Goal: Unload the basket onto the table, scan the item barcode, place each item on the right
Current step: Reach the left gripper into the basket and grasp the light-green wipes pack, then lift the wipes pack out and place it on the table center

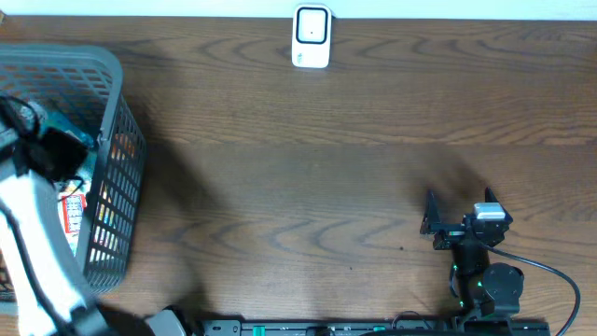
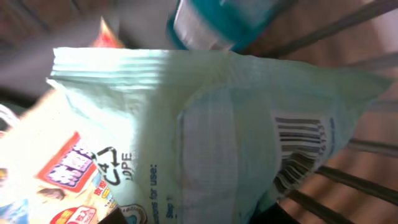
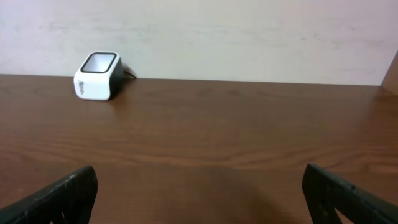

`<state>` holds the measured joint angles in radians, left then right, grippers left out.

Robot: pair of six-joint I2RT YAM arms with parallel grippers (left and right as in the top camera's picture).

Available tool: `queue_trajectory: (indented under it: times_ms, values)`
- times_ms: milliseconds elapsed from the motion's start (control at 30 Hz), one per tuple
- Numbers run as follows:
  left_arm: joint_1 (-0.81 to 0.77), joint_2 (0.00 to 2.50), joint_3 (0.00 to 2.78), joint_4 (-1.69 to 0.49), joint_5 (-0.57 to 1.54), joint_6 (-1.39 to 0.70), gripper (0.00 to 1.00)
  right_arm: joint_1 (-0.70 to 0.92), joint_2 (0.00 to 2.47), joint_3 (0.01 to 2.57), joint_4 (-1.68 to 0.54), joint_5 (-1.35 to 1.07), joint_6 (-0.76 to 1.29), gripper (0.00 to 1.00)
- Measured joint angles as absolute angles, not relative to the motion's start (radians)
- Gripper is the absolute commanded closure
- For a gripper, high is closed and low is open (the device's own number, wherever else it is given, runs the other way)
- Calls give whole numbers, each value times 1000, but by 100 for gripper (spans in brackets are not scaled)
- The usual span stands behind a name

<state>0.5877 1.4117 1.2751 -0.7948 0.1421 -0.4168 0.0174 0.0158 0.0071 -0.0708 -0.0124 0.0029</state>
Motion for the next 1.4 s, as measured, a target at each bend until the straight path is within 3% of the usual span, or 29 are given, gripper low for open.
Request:
queue_trajectory:
  times_ms: [367, 567, 967, 1400]
  values:
    - [555, 1032, 1276, -684, 273, -537, 67, 17, 16, 7, -71, -12, 3, 1]
    - [321, 980, 1276, -665, 389, -551, 67, 17, 16, 7, -70, -12, 3, 1]
    - [-282, 1312, 1205, -783, 229, -549, 67, 17, 16, 7, -71, -12, 3, 1]
    - [-436, 1747, 1201, -717, 127, -551, 67, 17, 16, 7, -70, -12, 3, 1]
